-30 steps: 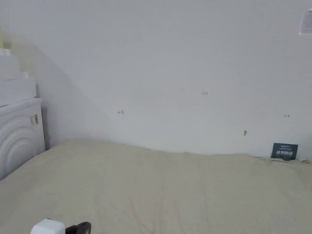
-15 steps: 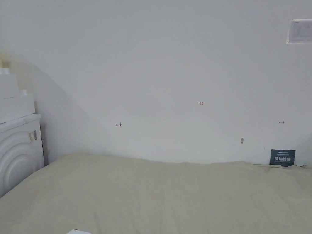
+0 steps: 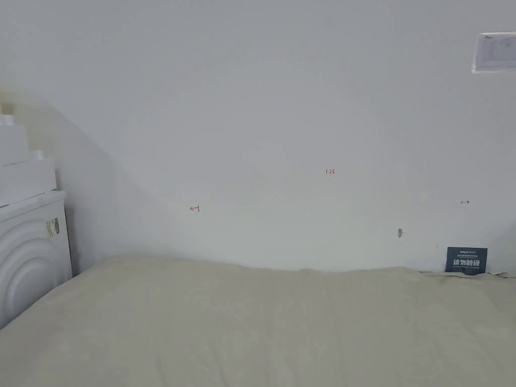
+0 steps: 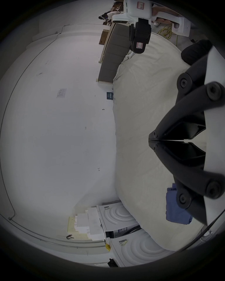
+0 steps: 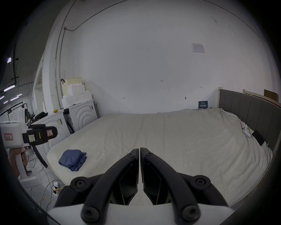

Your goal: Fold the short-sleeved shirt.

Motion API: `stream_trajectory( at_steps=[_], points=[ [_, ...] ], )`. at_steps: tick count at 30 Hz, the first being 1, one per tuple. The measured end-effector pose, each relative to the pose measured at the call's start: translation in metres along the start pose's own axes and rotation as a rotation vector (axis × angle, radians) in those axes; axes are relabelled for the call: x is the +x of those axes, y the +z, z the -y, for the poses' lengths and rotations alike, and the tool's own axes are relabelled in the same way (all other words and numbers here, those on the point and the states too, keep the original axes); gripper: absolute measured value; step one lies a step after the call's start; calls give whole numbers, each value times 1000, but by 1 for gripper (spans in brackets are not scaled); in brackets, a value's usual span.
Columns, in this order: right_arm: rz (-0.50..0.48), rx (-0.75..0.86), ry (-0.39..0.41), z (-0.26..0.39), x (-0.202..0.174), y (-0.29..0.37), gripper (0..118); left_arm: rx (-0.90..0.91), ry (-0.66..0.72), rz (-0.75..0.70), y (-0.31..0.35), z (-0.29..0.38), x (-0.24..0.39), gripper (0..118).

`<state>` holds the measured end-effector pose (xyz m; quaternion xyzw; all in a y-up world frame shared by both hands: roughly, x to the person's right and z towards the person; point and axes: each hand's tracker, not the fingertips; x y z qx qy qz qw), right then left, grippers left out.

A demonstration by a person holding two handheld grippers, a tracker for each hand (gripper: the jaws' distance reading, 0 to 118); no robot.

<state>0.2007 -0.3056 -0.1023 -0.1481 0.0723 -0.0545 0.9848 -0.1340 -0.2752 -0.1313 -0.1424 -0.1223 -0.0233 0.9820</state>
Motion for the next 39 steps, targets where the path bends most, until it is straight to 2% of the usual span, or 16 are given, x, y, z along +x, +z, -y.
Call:
stream_trajectory(
  at_steps=[1, 2, 3, 4, 5, 6, 7, 10, 13, 14, 20, 33, 39],
  points=[
    [-1, -3, 1, 0, 0, 0, 6, -2, 2, 1, 0, 0, 0, 10],
    [-2, -3, 0, 0, 0, 0, 7, 1, 4, 0, 0, 0, 0, 23],
    [3, -4, 2, 1, 0, 0, 8, 2, -1, -8, 1, 0, 2, 23],
    [11, -3, 2, 2, -1, 1, 8, 0, -11, -20, 1, 1, 3, 30],
    [19, -3, 2, 2, -1, 2, 17, -7, -26, -36, 2, 1, 4, 52],
    [32, -10, 2, 2, -2, 4, 31, -21, -48, -48, 6, 2, 4, 74],
    [49, -15, 4, 3, -3, 8, 53, -15, -58, -55, 12, 4, 5, 93],
    [62, 12, 16, 8, -6, 17, 90, 10, -29, -48, 23, 6, 1, 117],
    [74, 32, 22, 14, -8, 19, 112, 25, 43, -39, 26, 10, -4, 118],
    [80, 39, 29, 15, -9, 19, 114, 17, 49, -26, 26, 11, -6, 118],
    [135, 43, 93, 15, -16, 16, 114, 24, 55, -59, 24, 14, -10, 118],
    [121, 39, 22, 11, -10, 12, 114, 4, 37, -78, 19, 13, -7, 118],
    [122, 37, 34, 9, -13, 12, 114, 3, 37, -75, 18, 13, -6, 118]
  ],
)
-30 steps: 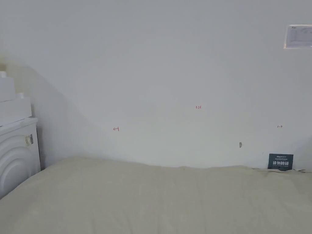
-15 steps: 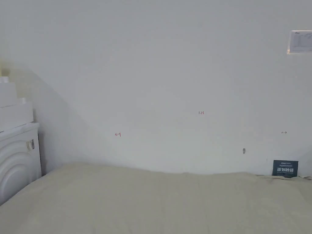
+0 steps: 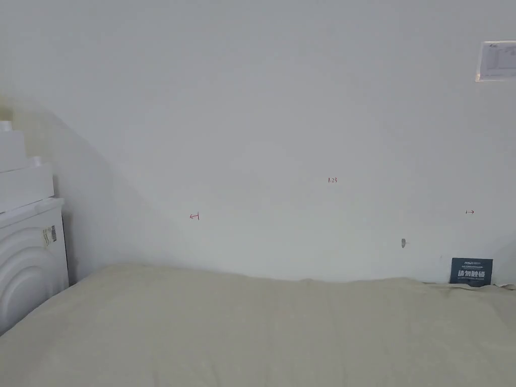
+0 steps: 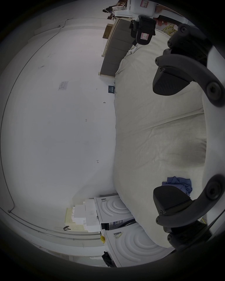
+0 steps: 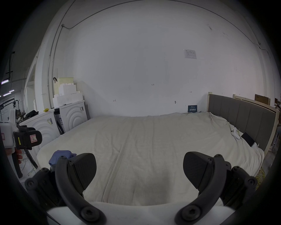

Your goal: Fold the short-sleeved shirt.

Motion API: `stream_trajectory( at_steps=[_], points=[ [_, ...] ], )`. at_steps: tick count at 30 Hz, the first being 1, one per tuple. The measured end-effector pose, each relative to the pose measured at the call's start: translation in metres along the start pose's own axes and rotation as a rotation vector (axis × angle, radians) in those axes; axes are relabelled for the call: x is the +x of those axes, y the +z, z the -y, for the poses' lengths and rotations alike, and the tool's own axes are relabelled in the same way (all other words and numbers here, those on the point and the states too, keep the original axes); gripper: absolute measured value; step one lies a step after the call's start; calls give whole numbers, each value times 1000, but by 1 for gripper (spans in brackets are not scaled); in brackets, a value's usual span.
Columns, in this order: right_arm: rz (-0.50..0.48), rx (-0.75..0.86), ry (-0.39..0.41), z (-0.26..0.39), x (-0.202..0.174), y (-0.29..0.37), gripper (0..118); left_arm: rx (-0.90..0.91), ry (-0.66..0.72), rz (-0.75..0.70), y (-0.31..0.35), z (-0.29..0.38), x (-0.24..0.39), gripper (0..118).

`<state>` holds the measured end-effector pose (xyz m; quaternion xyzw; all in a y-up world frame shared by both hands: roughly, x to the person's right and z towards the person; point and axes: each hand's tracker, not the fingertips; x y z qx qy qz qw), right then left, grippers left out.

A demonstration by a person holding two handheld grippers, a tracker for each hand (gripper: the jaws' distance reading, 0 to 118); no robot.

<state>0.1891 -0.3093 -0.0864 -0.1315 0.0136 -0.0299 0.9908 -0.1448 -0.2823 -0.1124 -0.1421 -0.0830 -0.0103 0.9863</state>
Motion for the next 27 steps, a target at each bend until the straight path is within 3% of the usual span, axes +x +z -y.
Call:
stream_trajectory(
  at_steps=[27],
  points=[
    [10, -9, 25, -2, -4, -4, 114, -13, 15, 16, -4, 0, 1, 118]
  ],
)
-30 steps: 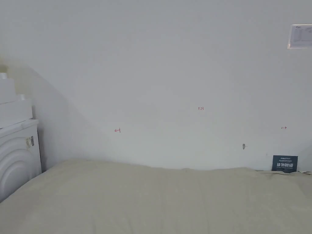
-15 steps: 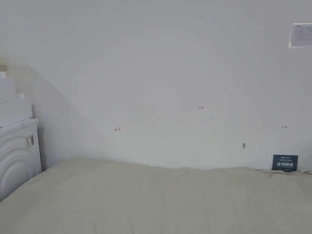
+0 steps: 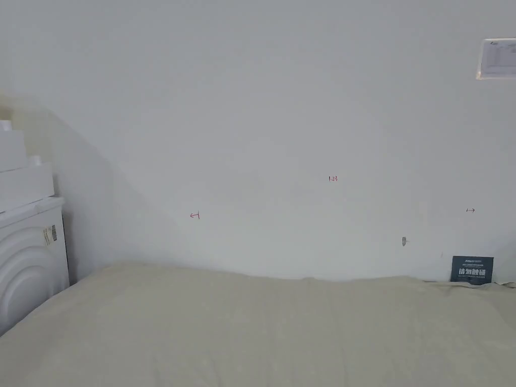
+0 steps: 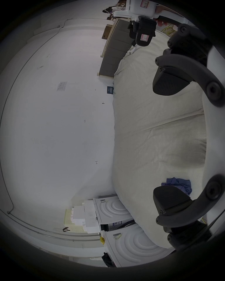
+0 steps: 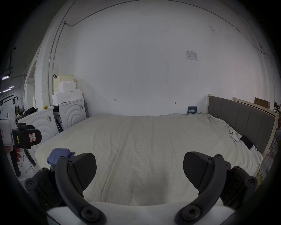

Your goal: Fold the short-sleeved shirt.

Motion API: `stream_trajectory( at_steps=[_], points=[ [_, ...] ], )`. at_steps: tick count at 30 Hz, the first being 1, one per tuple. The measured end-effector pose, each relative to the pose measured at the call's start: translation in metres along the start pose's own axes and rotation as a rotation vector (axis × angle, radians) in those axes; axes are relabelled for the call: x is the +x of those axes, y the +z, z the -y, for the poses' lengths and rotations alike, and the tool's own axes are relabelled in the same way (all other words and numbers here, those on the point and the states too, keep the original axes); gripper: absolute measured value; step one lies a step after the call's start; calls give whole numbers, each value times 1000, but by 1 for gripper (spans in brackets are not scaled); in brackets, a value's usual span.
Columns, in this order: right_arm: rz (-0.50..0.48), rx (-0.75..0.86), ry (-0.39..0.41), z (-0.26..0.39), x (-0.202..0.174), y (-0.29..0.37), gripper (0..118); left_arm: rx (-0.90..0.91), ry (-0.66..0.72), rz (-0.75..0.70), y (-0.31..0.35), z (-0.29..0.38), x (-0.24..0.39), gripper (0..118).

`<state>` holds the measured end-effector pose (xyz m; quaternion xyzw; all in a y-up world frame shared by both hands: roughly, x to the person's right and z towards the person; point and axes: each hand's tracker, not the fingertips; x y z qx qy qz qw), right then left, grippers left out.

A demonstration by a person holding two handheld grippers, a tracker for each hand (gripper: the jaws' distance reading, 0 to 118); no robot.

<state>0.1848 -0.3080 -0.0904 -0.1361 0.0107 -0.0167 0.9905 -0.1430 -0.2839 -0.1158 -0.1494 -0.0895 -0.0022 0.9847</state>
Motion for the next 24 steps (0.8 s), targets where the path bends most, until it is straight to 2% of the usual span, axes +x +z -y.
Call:
stream_trajectory(
  at_steps=[3, 6, 11, 13, 16, 18, 20, 24],
  points=[
    [5, -3, -6, -1, 1, -1, 114, -2, -4, -3, -1, 0, 0, 118],
    [-22, -17, -57, -4, 4, -2, 114, -4, 0, -1, -2, -1, -1, 118],
    [-45, -44, -95, -5, 5, -9, 114, -5, 0, 6, -3, -4, -1, 118],
    [-34, -103, -131, -9, 2, -13, 114, -9, 1, 7, -6, -6, -1, 118],
    [-41, -109, -161, -9, -4, -12, 114, -5, 14, 16, -9, -9, 0, 118],
    [-39, -110, -160, -9, -10, -11, 114, -6, 24, 32, -10, -10, 1, 118],
    [-45, -87, -121, -9, -16, -8, 114, -6, 22, 37, -12, -11, 3, 118],
    [-53, -93, -122, -13, -23, -13, 114, -8, 11, 49, -15, -12, 8, 118]
  ],
)
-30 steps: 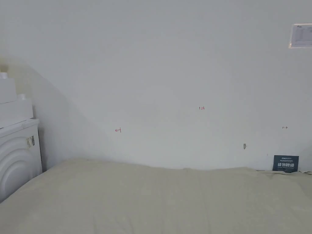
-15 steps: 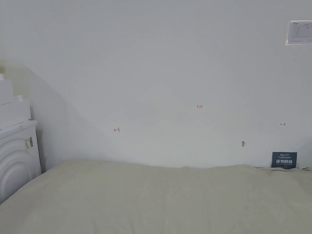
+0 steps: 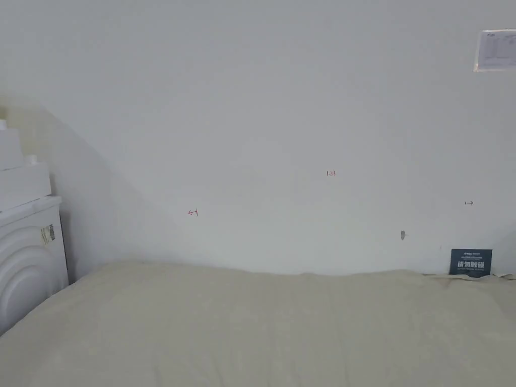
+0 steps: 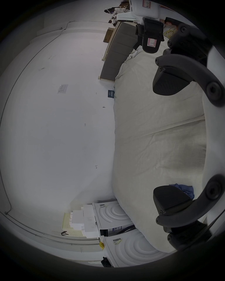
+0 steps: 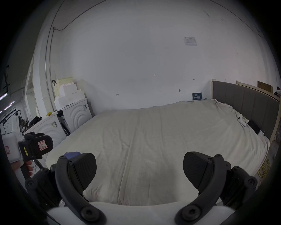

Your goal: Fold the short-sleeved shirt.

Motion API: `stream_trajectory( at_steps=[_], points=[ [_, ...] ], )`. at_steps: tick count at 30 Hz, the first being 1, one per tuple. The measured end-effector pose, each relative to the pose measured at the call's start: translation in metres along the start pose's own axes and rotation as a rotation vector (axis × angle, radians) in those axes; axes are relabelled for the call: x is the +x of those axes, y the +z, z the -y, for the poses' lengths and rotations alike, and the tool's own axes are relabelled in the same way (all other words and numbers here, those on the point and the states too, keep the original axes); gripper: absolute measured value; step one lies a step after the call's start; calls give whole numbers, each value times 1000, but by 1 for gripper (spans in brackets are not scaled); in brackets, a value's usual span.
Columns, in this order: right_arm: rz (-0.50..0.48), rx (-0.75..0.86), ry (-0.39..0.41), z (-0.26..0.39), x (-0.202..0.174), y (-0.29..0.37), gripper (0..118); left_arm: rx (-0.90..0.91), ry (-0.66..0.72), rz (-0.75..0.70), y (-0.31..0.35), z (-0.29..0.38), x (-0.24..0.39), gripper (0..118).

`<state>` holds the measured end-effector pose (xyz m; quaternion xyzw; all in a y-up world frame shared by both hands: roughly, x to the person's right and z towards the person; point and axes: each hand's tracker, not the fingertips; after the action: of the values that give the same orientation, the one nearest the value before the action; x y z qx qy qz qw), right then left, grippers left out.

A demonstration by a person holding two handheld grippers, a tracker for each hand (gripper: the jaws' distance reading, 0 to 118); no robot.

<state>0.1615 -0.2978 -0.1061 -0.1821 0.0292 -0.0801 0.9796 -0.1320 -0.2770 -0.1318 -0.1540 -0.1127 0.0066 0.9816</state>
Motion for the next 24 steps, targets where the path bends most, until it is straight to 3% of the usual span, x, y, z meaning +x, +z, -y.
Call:
stream_trajectory(
  at_steps=[2, 4, 10, 13, 16, 18, 21, 22, 24],
  points=[
    [-14, 3, -23, -2, 1, -3, 114, 4, -4, 3, -1, 0, 2, 118],
    [45, 56, -39, -3, 0, -3, 114, 9, -3, 8, -3, -3, 4, 118],
    [91, 88, -9, 1, -6, -2, 114, 45, -37, 12, -10, -19, 12, 118],
    [1, 114, 67, 2, -2, -4, 114, 44, -42, -4, -15, -26, 13, 118],
    [52, 151, 111, -10, -3, -11, 114, 64, -37, -20, -32, -36, 9, 118],
    [3, 152, 132, -26, 2, -25, 114, 45, -58, -22, -48, -45, 6, 118],
    [-40, 165, 74, -43, 11, -47, 114, 54, -59, -90, -57, -45, 4, 118],
    [-29, 161, 59, -45, 14, -48, 114, 79, -21, -149, -52, -41, 6, 118],
    [16, 147, 36, -45, 13, -43, 114, 64, 12, -132, -43, -35, 7, 118]
  ],
)
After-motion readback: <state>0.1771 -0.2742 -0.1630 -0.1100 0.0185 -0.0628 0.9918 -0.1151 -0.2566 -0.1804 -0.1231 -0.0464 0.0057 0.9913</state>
